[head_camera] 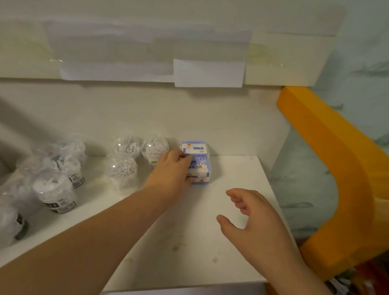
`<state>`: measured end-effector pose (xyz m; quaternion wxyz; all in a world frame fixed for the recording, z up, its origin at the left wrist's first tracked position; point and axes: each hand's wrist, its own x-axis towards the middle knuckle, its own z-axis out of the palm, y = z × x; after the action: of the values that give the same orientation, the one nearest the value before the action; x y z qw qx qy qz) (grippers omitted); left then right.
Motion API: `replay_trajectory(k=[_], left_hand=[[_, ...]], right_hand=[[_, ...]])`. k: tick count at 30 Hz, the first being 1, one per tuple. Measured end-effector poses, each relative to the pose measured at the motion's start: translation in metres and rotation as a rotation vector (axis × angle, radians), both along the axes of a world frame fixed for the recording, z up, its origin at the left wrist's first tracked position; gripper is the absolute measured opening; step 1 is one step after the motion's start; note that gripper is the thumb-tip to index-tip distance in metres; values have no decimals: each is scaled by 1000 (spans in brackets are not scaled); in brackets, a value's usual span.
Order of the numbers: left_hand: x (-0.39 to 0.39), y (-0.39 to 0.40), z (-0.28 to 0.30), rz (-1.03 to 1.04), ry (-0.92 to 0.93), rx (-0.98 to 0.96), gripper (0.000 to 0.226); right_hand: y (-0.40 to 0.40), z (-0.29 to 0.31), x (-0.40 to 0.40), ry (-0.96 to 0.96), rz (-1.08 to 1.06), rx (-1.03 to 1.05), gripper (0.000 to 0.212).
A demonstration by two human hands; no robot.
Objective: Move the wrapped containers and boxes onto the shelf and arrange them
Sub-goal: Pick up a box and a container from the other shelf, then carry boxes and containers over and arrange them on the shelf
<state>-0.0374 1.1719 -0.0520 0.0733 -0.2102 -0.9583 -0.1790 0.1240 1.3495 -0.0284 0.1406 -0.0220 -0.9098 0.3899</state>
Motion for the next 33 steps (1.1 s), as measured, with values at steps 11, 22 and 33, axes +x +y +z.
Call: replay_trajectory(k=[11,22,33], left_hand=[[18,-4,8,26,30,32,62],[105,-97,76,217,234,70,62],[185,-242,160,571,380,-124,54]], right_hand=[[5,6,-2,4,2,-11,45],[-65,27,-49,103,121,-128,43],[-204,66,-61,171,375,-197,42]])
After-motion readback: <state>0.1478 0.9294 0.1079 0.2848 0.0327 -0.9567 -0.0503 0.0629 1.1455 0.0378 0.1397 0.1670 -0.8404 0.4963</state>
